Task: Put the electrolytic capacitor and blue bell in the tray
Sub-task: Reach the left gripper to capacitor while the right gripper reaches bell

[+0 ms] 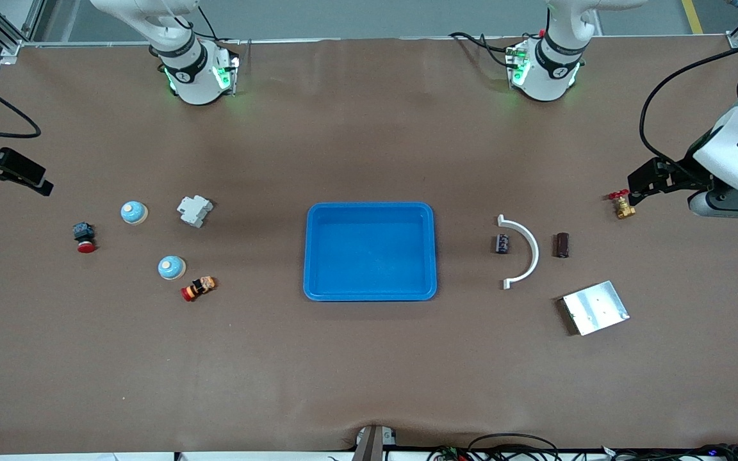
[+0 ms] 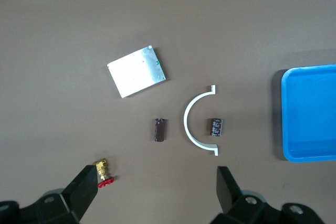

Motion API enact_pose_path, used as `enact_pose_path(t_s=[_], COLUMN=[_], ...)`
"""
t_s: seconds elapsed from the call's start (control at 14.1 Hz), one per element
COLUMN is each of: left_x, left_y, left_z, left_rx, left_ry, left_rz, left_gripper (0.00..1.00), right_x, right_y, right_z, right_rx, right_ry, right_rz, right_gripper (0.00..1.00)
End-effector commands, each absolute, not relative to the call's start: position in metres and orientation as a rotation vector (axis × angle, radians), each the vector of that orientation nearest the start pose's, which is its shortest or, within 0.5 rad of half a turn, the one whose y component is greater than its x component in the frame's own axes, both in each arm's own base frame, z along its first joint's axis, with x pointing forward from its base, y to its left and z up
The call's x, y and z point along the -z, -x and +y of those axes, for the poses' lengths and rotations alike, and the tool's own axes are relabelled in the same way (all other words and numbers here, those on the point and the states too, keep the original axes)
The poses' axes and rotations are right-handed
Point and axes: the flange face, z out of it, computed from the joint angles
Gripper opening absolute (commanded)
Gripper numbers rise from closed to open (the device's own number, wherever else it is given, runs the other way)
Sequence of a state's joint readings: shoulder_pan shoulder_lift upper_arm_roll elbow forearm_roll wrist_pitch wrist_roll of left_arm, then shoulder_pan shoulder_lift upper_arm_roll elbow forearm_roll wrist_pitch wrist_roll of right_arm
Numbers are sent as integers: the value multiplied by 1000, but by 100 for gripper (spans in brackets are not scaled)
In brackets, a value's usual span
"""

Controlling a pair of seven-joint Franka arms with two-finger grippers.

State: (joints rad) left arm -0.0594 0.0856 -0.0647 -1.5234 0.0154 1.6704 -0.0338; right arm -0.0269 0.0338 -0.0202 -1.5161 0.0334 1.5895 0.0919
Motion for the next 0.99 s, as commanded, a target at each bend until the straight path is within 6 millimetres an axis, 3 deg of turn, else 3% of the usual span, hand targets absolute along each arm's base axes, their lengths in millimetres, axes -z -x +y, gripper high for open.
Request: enact_pose_path(t_s=[0.0,0.57,0.92], left_x=[-609,-609,-590], left_y=[-584,-584,-576], left_z=[-74,-75,-77], left_rx=[113,111,44], left_ry=[3144,3142,3140], left_rz=[130,161,164], left_gripper=[100,100,100], right_x=[-635,-635,-628], right_y=[-562,-562,-561], right_z=[-24,-24,-26], right_rx=[60,60,8], right_ry=[3087,3087,3088], right_rz=[218,218,218], right_gripper=[100,100,100])
